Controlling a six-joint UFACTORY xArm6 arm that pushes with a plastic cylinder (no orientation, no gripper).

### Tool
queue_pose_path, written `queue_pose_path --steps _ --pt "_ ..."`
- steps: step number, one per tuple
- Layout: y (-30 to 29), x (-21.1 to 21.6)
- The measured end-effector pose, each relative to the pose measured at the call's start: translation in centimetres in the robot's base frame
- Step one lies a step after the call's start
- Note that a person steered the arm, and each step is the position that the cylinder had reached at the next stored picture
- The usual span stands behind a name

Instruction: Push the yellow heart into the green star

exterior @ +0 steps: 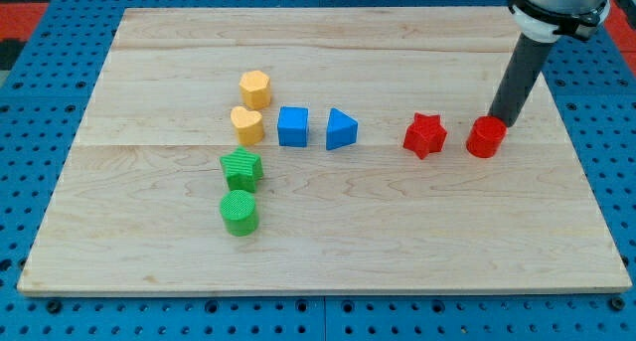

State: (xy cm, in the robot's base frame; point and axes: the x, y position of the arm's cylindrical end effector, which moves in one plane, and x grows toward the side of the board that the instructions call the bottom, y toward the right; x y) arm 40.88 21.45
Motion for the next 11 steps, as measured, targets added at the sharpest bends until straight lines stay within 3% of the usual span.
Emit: queue_pose_path --steps 2,3,5,6,7,8,9,11 --pt "-5.1 -0.7" --pt "-6.6 -3.5" --pt "-17.7 -3.8" --pt "-20.3 -4.1" --pt "-22.7 -7.2" --pt "-28.6 -6.5" --pt "-30.0 -3.5" --pt "-28.7 -1.5"
